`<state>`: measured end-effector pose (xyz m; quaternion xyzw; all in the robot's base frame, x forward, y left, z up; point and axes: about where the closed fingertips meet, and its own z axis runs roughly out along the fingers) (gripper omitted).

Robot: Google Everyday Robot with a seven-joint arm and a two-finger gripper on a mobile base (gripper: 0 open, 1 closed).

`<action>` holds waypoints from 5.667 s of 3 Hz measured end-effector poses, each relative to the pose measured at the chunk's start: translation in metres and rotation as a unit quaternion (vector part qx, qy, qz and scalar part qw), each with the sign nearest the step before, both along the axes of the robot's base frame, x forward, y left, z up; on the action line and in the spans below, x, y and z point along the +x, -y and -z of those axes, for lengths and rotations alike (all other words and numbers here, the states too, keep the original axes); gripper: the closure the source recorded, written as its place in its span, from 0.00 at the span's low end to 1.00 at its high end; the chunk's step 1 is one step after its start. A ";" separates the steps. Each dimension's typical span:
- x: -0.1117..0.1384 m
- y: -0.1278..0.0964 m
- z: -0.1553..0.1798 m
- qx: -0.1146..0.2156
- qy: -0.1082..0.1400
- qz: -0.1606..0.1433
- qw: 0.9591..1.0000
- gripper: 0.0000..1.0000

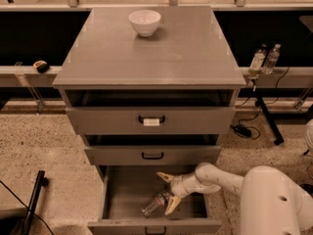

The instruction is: Pick water bottle from bottom drawer and place on counter

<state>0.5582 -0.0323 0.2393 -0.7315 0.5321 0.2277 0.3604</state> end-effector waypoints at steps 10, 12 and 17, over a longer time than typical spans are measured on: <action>0.001 0.009 0.116 -0.090 -0.085 -0.069 0.990 1.00; -0.008 0.027 0.034 0.075 -0.023 -0.059 0.995 1.00; -0.033 0.066 -0.152 0.091 0.108 0.002 0.990 1.00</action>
Offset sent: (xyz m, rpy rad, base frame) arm 0.0087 -0.0036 -0.0305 0.0036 0.0130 0.0230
